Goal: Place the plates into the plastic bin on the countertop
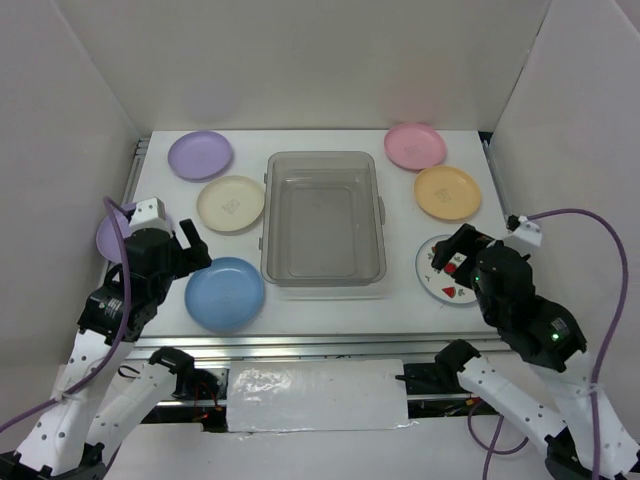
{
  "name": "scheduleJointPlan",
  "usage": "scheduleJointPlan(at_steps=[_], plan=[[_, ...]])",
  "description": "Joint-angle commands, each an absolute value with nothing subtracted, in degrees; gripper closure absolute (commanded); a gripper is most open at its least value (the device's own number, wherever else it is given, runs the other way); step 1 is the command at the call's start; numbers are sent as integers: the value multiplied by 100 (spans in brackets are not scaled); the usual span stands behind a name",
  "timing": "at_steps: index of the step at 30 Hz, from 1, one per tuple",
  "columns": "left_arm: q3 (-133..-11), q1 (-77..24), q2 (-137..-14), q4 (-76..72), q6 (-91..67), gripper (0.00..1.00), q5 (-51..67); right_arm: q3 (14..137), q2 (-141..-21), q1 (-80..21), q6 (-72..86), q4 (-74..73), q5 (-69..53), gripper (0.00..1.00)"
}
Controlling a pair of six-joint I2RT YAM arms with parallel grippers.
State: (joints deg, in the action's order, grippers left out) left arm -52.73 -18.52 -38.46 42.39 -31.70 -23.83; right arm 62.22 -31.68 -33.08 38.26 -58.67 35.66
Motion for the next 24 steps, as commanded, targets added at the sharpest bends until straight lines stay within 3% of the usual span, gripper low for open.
scheduleJointPlan(at_steps=[1, 4, 5, 8, 9, 13, 19, 24], plan=[[-5405, -1872, -3771, 4069, -3103, 1, -2286, 5261, -3383, -2980, 3745, -4714, 2781, 0], [-5397, -1872, -3700, 4017, -3050, 1, -2171, 4844, -4041, -2112, 4059, -4298, 2402, 0], [-5396, -1872, -3674, 4025, -3041, 1, -2162, 4747, -4269, -1387, 4148, -4098, 2208, 0], [-5388, -1881, -3621, 3999, -3006, 1, -2110, 4194, -4114, -101, 4280, -3579, 842, 0], [-5379, -1872, -3612, 3982, -2988, 1, -2066, 3992, -4087, 678, 4315, -3377, 652, 0], [-5361, -1881, -3682, 3990, -3006, 1, -2126, 3894, -4306, 1877, 4430, -3629, 168, 0], [-5388, -1872, -3858, 4070, -3050, 1, -2198, 3534, -3797, 2539, 4711, -3955, 580, 0], [-5379, -1872, -3832, 4052, -3059, 1, -2215, 3060, -4244, 2619, 4834, -3771, 571, 0]])
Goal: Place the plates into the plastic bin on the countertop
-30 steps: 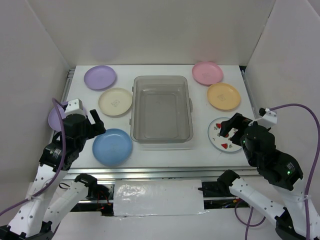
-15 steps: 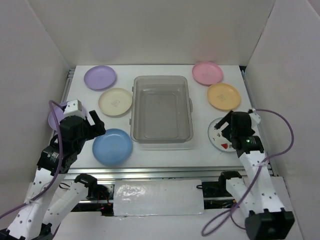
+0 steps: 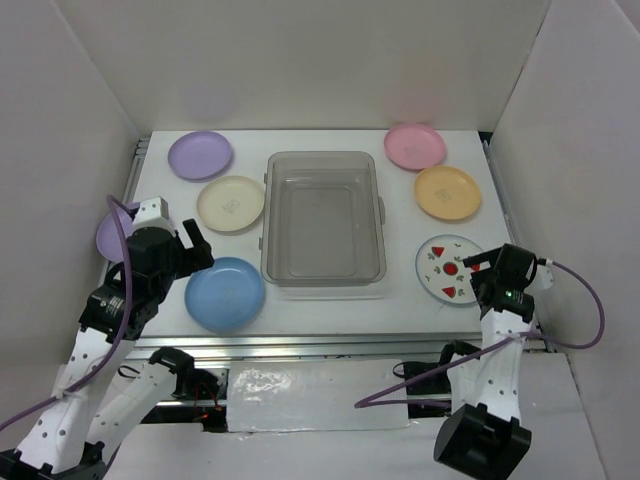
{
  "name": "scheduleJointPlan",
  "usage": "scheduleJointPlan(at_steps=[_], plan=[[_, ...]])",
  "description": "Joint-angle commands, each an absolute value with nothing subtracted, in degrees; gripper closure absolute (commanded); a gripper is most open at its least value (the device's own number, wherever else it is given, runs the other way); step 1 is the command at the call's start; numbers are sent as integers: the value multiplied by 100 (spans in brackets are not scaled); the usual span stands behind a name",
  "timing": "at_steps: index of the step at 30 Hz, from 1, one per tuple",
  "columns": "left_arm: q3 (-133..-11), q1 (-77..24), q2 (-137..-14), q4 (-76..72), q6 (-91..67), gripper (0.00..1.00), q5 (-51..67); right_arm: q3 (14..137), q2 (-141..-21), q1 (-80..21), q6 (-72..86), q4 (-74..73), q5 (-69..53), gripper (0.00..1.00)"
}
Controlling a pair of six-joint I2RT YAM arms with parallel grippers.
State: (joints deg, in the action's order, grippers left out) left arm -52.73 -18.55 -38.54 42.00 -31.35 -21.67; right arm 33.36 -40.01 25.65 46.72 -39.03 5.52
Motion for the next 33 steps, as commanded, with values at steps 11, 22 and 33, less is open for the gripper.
scheduleJointPlan(at_steps=[11, 22, 33], plan=[[-5361, -2188, -4034, 4034, -3050, 1, -2127, 2751, -4621, 3436, 4904, -3331, 404, 0], [-5326, -2320, -4043, 3990, -3023, 1, -2039, 2074, -5792, 3393, 5194, -2014, 255, 0], [-5344, -2329, -4219, 4017, -2997, 1, -2048, 2654, -6899, 2769, 5142, -1916, 237, 5]])
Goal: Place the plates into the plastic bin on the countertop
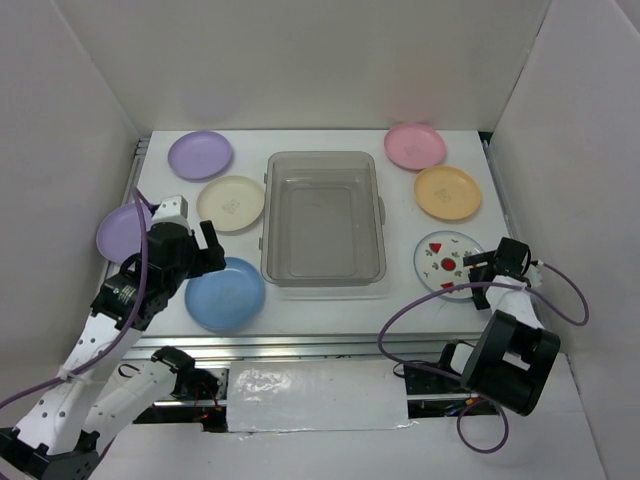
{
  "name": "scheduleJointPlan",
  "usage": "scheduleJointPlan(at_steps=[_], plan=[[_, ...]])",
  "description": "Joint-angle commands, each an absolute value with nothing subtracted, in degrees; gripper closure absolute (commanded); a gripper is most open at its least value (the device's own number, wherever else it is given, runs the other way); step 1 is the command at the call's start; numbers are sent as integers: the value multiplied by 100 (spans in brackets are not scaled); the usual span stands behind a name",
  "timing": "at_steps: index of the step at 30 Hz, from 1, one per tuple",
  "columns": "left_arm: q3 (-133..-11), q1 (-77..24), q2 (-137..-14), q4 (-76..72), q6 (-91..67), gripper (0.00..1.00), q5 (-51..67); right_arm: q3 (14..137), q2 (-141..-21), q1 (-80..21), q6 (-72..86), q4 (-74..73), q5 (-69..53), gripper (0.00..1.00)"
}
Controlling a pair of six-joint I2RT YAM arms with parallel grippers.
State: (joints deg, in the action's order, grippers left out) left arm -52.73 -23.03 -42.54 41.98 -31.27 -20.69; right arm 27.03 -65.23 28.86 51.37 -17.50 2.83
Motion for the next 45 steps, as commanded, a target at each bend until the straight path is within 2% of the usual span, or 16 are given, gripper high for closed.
scheduleJointPlan(at_steps=[1, 4, 5, 7, 8, 9, 10, 11, 18, 24, 30, 37, 42, 45], plan=[[-5335, -2329, -4201, 4017, -3006, 1, -2048, 2637, -6995, 2760, 5176, -1881, 211, 11], [-5335, -2329, -4157, 4017, -3006, 1, -2065, 2628, -7049, 2769, 5194, -1907, 184, 19], [-5335, -2329, -4149, 4017, -3006, 1, -2057, 2611, -6988, 2760, 5203, -1916, 211, 28], [-5344, -2329, -4131, 4008, -3006, 1, -2039, 2567, -6952, 2769, 5133, -1872, 167, 39], [-5352, -2329, -4113, 4008, -2997, 1, -2039, 2575, -6943, 2777, 5107, -1872, 167, 60], [-5344, -2329, -4087, 4017, -3006, 1, -2039, 2575, -6952, 2786, 5089, -1872, 158, 68], [-5335, -2329, -4070, 4008, -3006, 1, -2048, 2584, -6961, 2777, 5045, -1881, 141, 92], [-5335, -2329, -4043, 4008, -3006, 1, -2048, 2601, -6961, 2777, 5028, -1898, 141, 100], [-5326, -2329, -3858, 4017, -3023, 1, -2127, 2777, -6154, 2672, 4931, -2451, 396, 100], [-5353, -2329, -3832, 4078, -3085, 1, -2267, 3339, -4485, 2356, 4826, -3225, 300, 100], [-5361, -2329, -3823, 4122, -3138, 1, -2391, 4244, -4044, 2198, 4711, -3709, -148, 100], [-5361, -2329, -3850, 4122, -3138, 1, -2399, 5325, -4052, 1284, 4913, -3929, 438, 100], [-5361, -2329, -3788, 4122, -3155, 1, -2452, 5985, -4350, 39, 4966, -3508, 493, 100], [-5361, -2329, -3762, 4122, -3182, 1, -2452, 6257, -5122, -962, 4808, -3165, 176, 100]])
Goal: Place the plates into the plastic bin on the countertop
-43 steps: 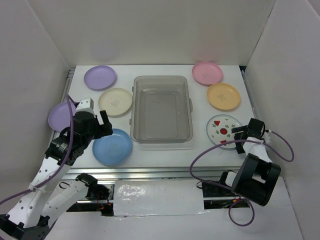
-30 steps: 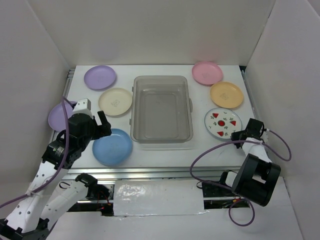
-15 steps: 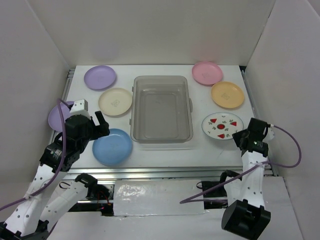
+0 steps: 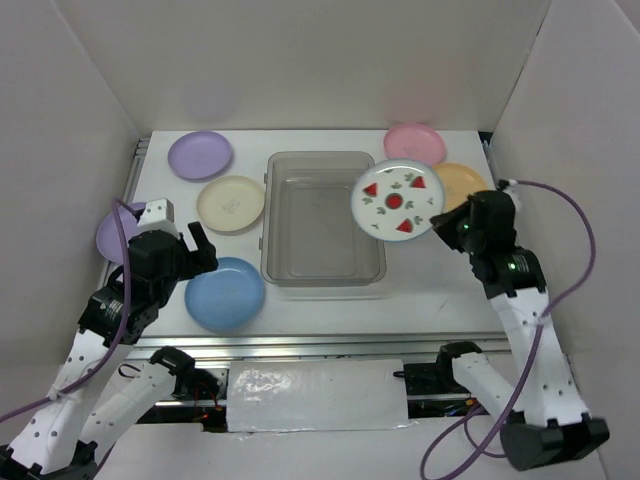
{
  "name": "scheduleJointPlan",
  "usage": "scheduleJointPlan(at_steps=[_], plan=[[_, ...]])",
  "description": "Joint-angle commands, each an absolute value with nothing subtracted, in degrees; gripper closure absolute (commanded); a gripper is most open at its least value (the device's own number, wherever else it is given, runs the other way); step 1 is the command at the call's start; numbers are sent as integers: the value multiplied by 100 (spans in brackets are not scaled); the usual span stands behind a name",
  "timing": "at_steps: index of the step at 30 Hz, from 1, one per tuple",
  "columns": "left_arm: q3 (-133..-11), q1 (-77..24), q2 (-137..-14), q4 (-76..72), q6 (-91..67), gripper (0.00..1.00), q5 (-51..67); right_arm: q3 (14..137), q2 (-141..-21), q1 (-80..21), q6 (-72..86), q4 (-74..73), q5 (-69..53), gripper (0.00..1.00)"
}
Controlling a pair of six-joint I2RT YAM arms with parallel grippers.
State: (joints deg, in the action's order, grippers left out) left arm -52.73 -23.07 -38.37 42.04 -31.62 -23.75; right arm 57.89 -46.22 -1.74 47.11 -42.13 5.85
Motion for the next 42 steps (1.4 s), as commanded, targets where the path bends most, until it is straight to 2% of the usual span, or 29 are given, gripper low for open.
scheduleJointPlan(at_steps=[1, 6, 13, 18, 30, 35, 36, 37, 38, 40, 42], plan=[[-5361, -2329, -3753, 4113, -3182, 1, -2443, 6380, -5333, -1202, 4738, -3060, 202, 100], [-5344, -2338, -3753, 4096, -3173, 1, -2408, 6942, -6862, -2029, 4632, -2559, 387, 100], [-5326, -2347, -3779, 4052, -3129, 1, -2382, 7584, -8575, -2145, 4351, -2171, 202, 100], [-5326, -2338, -3823, 4025, -3085, 1, -2303, 7681, -9184, -2171, 4298, -1828, -219, 100], [-5317, -2338, -3876, 4008, -3050, 1, -2259, 7945, -10265, -2382, 4561, -1644, -167, 99], [-5326, -2338, -3902, 4008, -3041, 1, -2241, 7902, -10222, -2452, 4597, -1687, -18, 84], [-5326, -2338, -3902, 4008, -3041, 1, -2259, 7893, -10169, -2461, 4597, -1714, -18, 70], [-5326, -2338, -3902, 4017, -3050, 1, -2250, 7849, -10099, -2487, 4605, -1714, 113, 50], [-5326, -2338, -3894, 4017, -3050, 1, -2259, 7840, -10064, -2505, 4605, -1757, 158, 50], [-5326, -2338, -3894, 4017, -3050, 1, -2259, 7883, -9985, -2592, 4632, -1871, 351, 24], [-5326, -2338, -3885, 4008, -3050, 1, -2267, 7936, -9827, -2680, 4588, -2012, 649, 19]])
